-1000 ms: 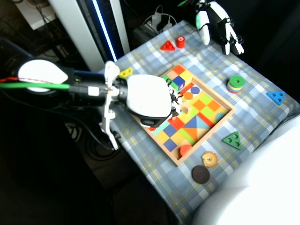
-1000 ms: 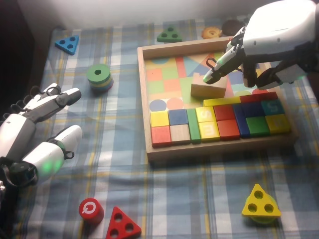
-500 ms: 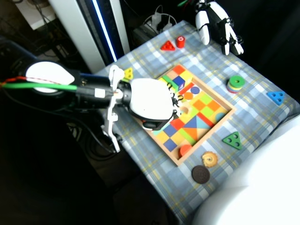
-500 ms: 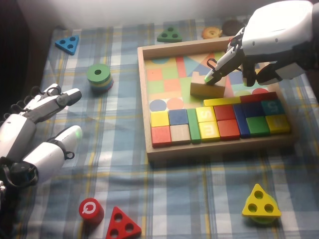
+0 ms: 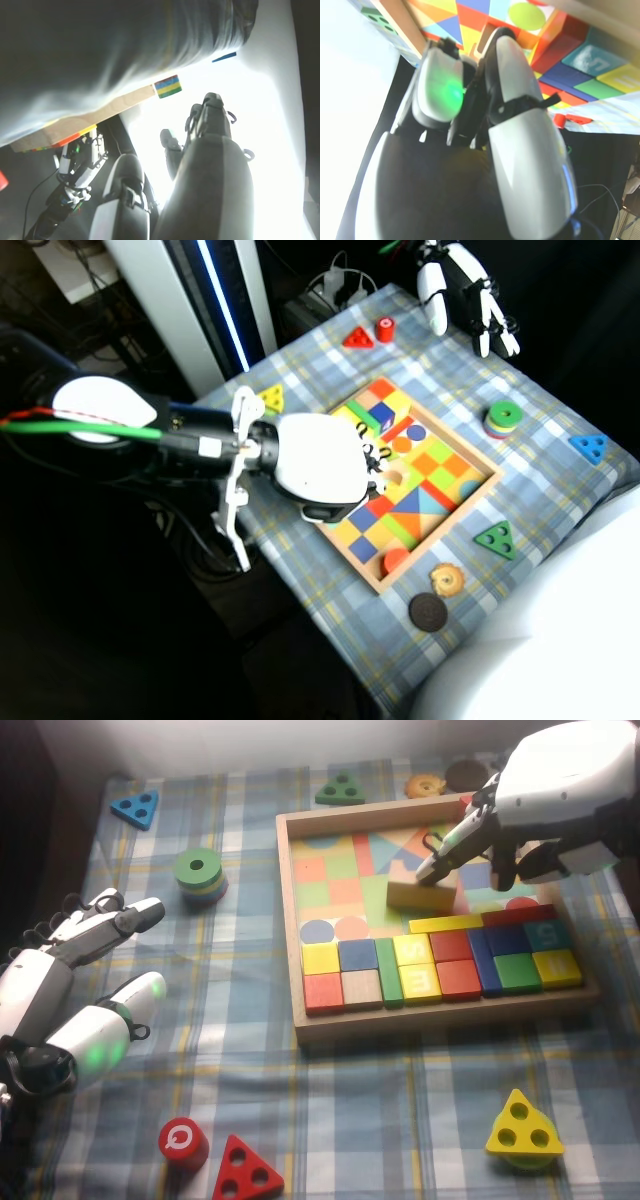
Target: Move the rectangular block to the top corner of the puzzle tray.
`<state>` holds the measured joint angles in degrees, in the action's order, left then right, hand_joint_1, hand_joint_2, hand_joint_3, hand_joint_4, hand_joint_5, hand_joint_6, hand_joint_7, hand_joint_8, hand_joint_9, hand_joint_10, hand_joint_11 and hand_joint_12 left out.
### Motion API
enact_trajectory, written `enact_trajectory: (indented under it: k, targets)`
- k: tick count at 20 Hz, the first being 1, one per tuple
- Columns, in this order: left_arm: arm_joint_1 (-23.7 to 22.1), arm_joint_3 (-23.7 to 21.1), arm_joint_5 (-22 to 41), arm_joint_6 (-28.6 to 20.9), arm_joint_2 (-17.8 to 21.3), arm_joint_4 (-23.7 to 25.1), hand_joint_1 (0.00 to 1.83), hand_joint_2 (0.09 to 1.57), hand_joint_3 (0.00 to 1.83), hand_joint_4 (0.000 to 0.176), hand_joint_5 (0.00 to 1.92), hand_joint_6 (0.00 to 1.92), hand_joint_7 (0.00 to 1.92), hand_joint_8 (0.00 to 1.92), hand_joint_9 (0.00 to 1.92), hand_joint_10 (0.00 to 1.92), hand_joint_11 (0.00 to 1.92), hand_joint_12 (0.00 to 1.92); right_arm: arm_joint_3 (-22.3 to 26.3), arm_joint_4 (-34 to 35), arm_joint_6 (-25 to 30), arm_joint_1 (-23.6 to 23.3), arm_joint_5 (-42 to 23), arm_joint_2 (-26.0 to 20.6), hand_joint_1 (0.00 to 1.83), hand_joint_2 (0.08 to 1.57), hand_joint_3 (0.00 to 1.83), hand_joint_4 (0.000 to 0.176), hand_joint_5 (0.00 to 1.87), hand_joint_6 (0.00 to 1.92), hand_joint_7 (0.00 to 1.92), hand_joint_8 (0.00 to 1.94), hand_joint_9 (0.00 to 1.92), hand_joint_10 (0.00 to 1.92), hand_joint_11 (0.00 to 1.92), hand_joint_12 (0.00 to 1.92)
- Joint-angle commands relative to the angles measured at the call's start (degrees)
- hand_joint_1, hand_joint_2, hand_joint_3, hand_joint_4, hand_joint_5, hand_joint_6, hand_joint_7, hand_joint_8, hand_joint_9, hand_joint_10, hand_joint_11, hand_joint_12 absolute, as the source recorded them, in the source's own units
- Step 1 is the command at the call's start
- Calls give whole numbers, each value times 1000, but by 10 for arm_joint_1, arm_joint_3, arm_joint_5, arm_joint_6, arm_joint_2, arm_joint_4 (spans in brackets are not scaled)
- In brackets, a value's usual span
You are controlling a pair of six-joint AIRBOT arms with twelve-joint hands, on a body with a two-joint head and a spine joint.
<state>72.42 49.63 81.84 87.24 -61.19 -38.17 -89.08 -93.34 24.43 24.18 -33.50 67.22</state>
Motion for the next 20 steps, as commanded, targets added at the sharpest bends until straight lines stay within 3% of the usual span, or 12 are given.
enact_trajectory:
  k: [1, 4, 7, 9, 11, 12, 13, 14, 16, 17, 18, 20]
  targets:
    - [-3, 3, 66, -4, 4, 23, 685, 1383, 2, 62, 471, 0, 160, 0, 96, 0, 0, 0, -5, 5, 0, -1, 12, -4, 1519, 1207, 0, 0, 537, 0, 1290, 1941, 1478, 1921, 1491, 1921]
    - [-3, 3, 66, -4, 4, 23, 684, 1376, 0, 74, 470, 2, 152, 1, 92, 4, 0, 0, -8, 0, 0, -1, 25, -11, 1613, 1194, 0, 0, 503, 6, 1234, 1941, 1441, 1921, 1480, 1921]
    - [-4, 3, 64, -4, 4, 23, 678, 1379, 0, 69, 472, 3, 150, 2, 96, 4, 0, 0, -14, -4, 0, -1, 33, -13, 1580, 1216, 4, 53, 493, 0, 1172, 1941, 1394, 1921, 1451, 1921]
    - [-4, 3, 64, -4, 4, 23, 672, 1377, 0, 81, 458, 0, 143, 0, 91, 2, 0, 0, -18, -4, 0, -1, 37, -14, 1559, 1231, 7, 23, 468, 0, 1120, 1941, 1364, 1921, 1433, 1921]
    - [-4, 3, 63, -4, 4, 23, 653, 1380, 1, 79, 460, 1, 145, 1, 95, 3, 0, 0, -24, -7, 0, -2, 41, -14, 1569, 1221, 1, 15, 478, 4, 1137, 1941, 1353, 1921, 1416, 1921]
    - [-4, 3, 63, -4, 4, 23, 649, 1380, 1, 81, 461, 1, 145, 1, 95, 2, 0, 0, -27, -10, 0, -2, 44, -14, 1558, 1218, 0, 25, 493, 7, 1109, 1941, 1340, 1921, 1409, 1921]
    - [-4, 3, 62, -4, 4, 23, 637, 1383, 2, 86, 454, 0, 139, 0, 96, 2, 0, 0, -29, -11, 0, -2, 47, -14, 1571, 1210, 0, 11, 505, 7, 1123, 1941, 1351, 1921, 1419, 1921]
    - [-4, 3, 62, -4, 4, 23, 636, 1384, 2, 71, 458, 2, 142, 2, 91, 0, 0, 0, -30, -12, 0, -2, 48, -14, 1547, 1220, 1, 37, 513, 6, 1094, 1941, 1338, 1921, 1401, 1921]
    - [-4, 3, 62, -4, 4, 23, 672, 1377, 0, 67, 465, 3, 146, 1, 91, 0, 0, 0, -30, -13, 0, -2, 52, -17, 1514, 1244, 8, 46, 488, 6, 1127, 1941, 1357, 1921, 1418, 1921]
    - [-4, 3, 62, -4, 4, 23, 673, 1375, 0, 67, 463, 2, 140, 0, 95, 2, 0, 0, -31, -13, 0, -3, 53, -18, 1516, 1243, 6, 45, 490, 5, 1115, 1941, 1335, 1921, 1392, 1921]
    - [-4, 3, 61, -4, 4, 23, 672, 1374, 0, 60, 461, 1, 135, 0, 95, 2, 0, 0, -33, -15, 0, -6, 55, -18, 1582, 1222, 0, 19, 498, 6, 1087, 1941, 1343, 1921, 1393, 1921]
    - [-4, 3, 61, -4, 4, 23, 674, 1377, 0, 65, 454, 0, 134, 0, 96, 2, 0, 0, -34, -19, 0, -12, 57, -18, 1581, 1220, 0, 34, 490, 5, 1005, 1941, 1374, 1921, 1443, 1921]
